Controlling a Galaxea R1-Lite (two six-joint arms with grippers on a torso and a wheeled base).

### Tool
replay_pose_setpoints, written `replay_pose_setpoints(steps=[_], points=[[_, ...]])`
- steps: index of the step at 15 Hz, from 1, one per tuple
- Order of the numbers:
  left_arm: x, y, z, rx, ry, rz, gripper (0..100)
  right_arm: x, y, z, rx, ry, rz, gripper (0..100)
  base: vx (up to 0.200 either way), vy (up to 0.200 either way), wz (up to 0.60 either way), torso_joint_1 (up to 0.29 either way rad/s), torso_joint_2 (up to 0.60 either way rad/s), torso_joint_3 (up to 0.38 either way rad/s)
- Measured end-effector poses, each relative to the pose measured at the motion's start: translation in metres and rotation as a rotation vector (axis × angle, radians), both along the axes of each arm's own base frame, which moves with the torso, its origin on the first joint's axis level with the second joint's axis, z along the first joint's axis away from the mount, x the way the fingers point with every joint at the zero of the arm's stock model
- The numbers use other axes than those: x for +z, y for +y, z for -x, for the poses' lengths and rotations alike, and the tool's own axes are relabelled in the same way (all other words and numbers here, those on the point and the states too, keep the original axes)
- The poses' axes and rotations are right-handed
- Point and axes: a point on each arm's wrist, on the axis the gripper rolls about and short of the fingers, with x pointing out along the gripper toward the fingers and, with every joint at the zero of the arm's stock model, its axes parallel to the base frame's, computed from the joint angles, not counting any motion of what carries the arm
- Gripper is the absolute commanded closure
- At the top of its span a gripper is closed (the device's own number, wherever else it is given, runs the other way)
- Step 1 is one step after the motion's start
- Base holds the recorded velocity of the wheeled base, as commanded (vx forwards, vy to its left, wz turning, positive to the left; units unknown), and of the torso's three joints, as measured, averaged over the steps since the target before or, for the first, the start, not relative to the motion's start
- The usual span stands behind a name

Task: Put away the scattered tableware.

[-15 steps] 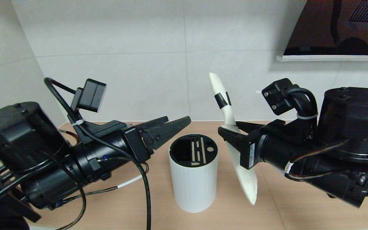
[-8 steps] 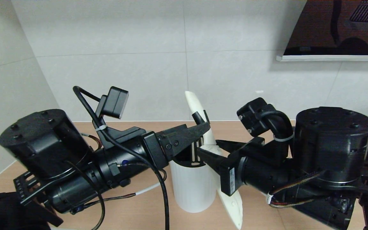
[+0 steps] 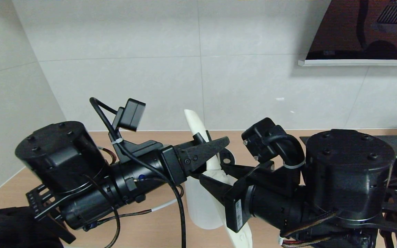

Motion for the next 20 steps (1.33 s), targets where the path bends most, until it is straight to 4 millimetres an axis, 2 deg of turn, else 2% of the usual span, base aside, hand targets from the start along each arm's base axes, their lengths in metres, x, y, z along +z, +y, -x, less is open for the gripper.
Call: replay_pose_setpoints(steps=[8,9,20], points=[[-0.002,-0.001,-0.001,0.001,0.005,-0.006,0,-0.003,0.001,0.01,0.03,0.002,0.014,100,0.0,0.0,0.0,0.0,0.0,0.0],[-0.003,0.0,-0.001,0.001,0.007,-0.007,100,-0.003,0.001,0.011,0.032,0.002,0.013,100,0.0,0.0,0.0,0.0,0.0,0.0],[-0.006,0.0,0.0,0.003,-0.015,-0.036,100,-0.001,0.0,0.016,0.043,0.0,0.009,100,0.0,0.0,0.0,0.0,0.0,0.0]])
